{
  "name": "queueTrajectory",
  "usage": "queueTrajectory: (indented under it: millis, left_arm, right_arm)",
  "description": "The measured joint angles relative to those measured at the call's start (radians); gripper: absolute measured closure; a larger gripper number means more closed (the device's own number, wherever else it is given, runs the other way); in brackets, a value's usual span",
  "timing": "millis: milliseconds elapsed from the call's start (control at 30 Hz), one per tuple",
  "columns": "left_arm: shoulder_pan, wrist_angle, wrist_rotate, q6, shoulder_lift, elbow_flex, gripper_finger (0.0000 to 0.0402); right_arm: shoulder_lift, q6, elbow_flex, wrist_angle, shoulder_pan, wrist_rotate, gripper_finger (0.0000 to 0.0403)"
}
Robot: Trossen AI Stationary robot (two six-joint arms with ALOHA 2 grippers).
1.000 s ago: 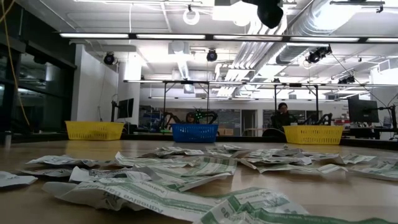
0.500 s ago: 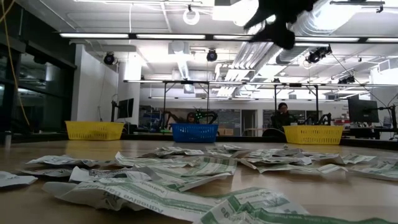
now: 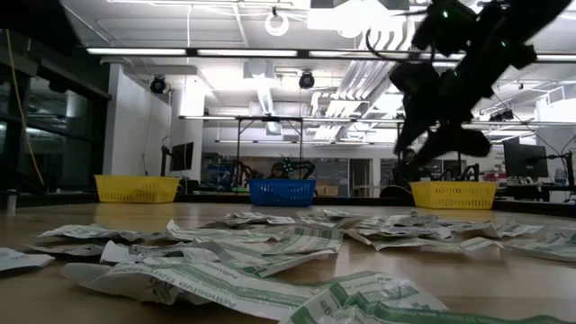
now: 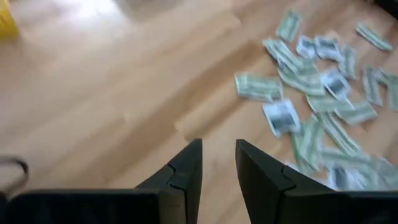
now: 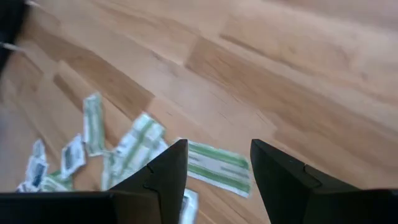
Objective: Pick & Place First Aid Supplies
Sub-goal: Put the green bandage pack into the top blue bin
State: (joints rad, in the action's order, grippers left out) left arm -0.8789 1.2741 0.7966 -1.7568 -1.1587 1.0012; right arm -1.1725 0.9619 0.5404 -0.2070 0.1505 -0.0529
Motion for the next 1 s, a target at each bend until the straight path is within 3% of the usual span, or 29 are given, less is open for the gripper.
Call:
queueTrajectory:
  millis: [267, 600, 1000]
  left_arm:
    - [0.128, -0.108, 0.105, 0.194, 0.005, 0.000, 0.0305]
    - [0.196, -0.347, 0.108, 0.463, 0.061, 0.000, 0.0305]
    - [0.288, -0.464, 0.041, 0.610, 0.081, 0.000, 0.0305]
  right_arm:
    - [-0.022, -0.017, -0.111, 0.119, 0.000, 0.035, 0.0233]
    - [-0.140, -0.103, -0.113, 0.142, 0.000, 0.045, 0.0233]
    - [-0.286, -0.100, -0.109, 0.295, 0.001, 0.115, 0.0233]
